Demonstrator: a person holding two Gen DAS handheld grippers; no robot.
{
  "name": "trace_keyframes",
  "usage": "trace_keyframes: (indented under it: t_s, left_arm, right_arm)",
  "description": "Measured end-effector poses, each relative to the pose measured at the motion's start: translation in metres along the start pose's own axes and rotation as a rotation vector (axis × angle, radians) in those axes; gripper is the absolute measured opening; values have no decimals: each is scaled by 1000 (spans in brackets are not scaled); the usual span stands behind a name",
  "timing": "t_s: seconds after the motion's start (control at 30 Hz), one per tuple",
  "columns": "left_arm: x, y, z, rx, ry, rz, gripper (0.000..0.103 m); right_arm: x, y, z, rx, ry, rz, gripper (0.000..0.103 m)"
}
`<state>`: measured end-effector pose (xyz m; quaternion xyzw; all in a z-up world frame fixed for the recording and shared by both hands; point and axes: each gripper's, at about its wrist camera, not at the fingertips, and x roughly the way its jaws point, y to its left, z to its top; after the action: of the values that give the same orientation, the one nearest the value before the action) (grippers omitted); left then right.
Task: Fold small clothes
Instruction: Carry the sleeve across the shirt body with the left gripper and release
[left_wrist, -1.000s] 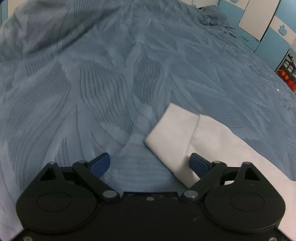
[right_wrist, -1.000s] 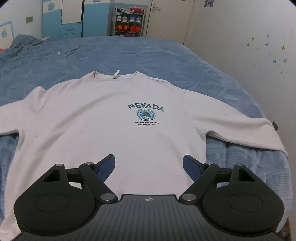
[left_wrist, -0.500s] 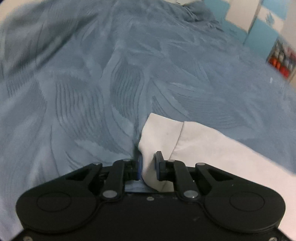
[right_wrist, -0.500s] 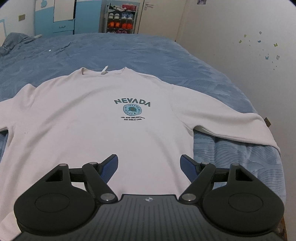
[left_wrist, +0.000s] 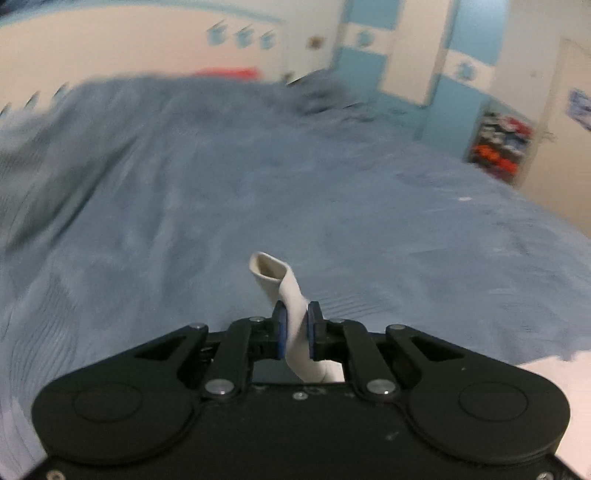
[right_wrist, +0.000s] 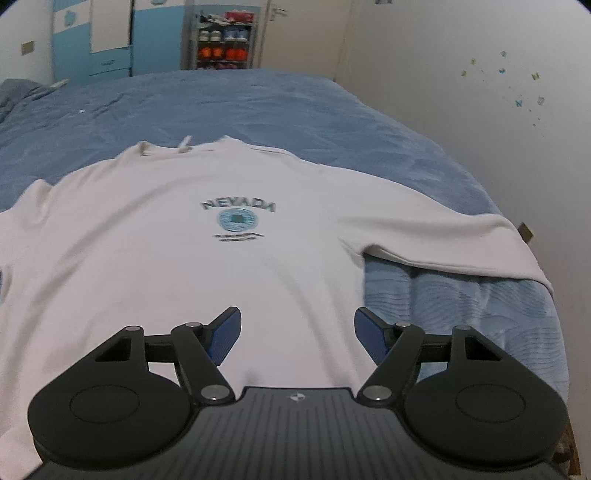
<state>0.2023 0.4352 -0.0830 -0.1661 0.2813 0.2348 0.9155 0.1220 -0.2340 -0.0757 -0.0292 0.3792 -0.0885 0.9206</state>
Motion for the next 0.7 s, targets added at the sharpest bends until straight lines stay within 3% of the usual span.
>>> trace_keyframes:
  t_s: [0.17,0.3,0.43,0.57,0.7]
  left_arm:
    - [-38,-100,4,112,-79,-154,9]
    - [-70,-201,-9,244,-118,-264,9]
    - [-91,-306,-28,307,-124,-414,9]
    - [-111,-427,-66,437,-136,-558,9]
    - [-122,-527,-112,497,-62,-736,9]
  right_arm:
    - [13,-25,2,-16,-3,-51,82]
    - [35,-58,3,1,1,-53,82]
    - [59,-100,0,53,17,-60,83]
    - [73,-134,-6,100,30,-41,82]
    - [82,-153,-11,143,30,-22,82]
